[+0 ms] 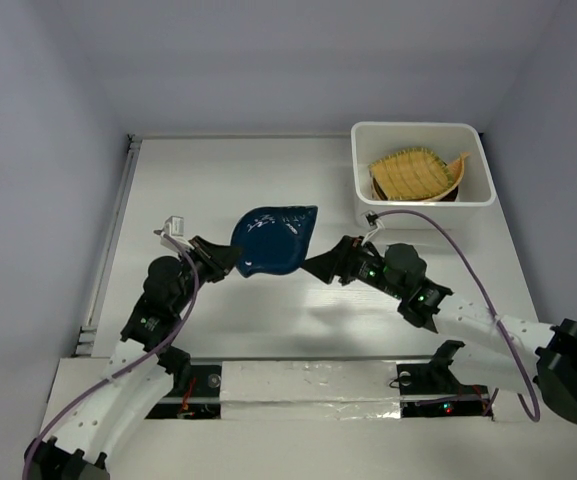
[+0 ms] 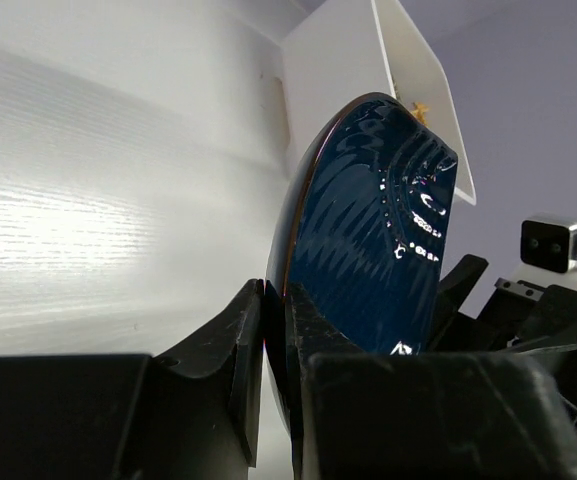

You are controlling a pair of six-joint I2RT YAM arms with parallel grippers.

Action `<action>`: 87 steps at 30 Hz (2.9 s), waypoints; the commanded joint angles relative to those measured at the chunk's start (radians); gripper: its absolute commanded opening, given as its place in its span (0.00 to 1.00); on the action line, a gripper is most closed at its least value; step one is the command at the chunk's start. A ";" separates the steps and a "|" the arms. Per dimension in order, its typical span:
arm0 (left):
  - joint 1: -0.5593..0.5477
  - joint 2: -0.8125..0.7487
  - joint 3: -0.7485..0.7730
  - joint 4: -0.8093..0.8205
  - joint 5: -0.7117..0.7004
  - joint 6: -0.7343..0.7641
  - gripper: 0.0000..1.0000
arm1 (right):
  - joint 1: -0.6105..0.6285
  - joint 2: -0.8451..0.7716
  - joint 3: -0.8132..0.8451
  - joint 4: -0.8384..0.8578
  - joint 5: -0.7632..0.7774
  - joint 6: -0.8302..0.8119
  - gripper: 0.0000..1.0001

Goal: Place the plates into the plastic bin on the countertop

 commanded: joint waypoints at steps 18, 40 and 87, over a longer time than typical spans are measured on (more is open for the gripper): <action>-0.003 0.001 0.036 0.151 0.137 0.009 0.01 | 0.011 0.285 0.190 0.206 0.182 0.037 0.17; -0.003 -0.084 0.205 -0.105 -0.014 0.241 0.76 | -0.549 -0.074 0.377 -0.153 0.032 -0.084 0.00; -0.003 -0.174 0.297 -0.300 -0.098 0.378 0.89 | -0.963 0.427 0.756 -0.621 0.306 -0.284 1.00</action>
